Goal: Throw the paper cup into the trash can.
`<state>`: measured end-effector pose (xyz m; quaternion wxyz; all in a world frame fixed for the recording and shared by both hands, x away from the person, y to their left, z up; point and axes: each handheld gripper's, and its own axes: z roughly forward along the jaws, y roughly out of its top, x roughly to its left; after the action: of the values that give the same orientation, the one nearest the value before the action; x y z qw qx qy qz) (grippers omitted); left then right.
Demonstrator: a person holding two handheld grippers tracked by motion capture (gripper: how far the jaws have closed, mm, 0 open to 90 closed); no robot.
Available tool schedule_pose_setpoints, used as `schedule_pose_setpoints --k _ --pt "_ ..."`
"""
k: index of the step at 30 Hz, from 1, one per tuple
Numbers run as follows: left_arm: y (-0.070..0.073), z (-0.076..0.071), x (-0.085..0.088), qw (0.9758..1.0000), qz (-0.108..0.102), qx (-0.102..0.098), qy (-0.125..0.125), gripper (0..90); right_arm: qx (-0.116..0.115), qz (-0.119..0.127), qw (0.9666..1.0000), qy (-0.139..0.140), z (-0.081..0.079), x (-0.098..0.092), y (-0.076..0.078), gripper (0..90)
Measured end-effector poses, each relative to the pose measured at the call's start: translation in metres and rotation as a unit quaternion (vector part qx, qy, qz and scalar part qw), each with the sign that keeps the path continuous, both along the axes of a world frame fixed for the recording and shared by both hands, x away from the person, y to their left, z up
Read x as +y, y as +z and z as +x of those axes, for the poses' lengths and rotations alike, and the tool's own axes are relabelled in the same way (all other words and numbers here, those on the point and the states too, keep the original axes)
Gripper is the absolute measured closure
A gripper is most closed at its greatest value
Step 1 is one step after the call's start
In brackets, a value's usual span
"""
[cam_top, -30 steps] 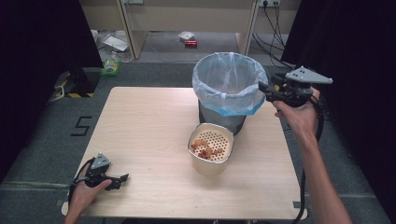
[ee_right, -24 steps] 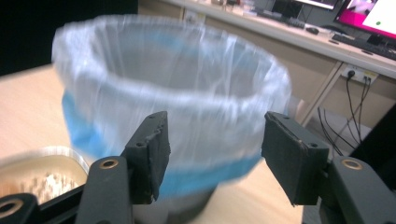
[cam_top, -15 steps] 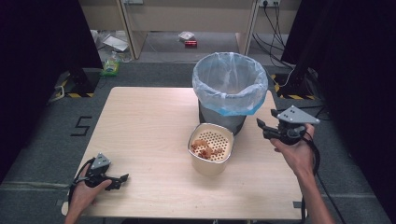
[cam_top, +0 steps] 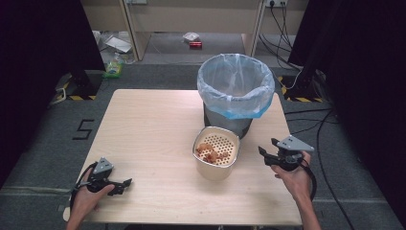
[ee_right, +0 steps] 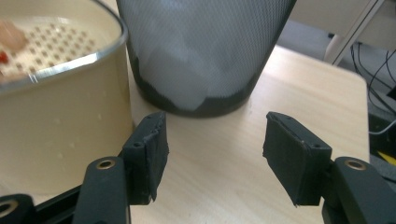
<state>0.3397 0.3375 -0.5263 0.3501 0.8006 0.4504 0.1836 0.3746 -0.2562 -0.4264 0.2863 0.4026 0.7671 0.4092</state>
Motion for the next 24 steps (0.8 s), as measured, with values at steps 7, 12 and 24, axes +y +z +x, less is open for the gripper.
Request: schedule_pose_setpoints --k 7,12,24 --pt "0.0 0.0 0.0 1.0 0.0 0.0 0.0 0.0 0.019 -0.01 0.9998 0.004 -0.005 0.006 -0.029 39.4" --pt "0.0 0.0 0.0 1.0 0.0 0.0 -0.001 0.0 0.051 -0.022 0.9984 0.01 -0.009 0.011 -0.051 37.6" --pt "0.0 0.0 0.0 1.0 -0.001 0.0 -0.001 0.0 0.113 -0.036 0.9926 0.025 -0.02 0.017 -0.086 29.3"
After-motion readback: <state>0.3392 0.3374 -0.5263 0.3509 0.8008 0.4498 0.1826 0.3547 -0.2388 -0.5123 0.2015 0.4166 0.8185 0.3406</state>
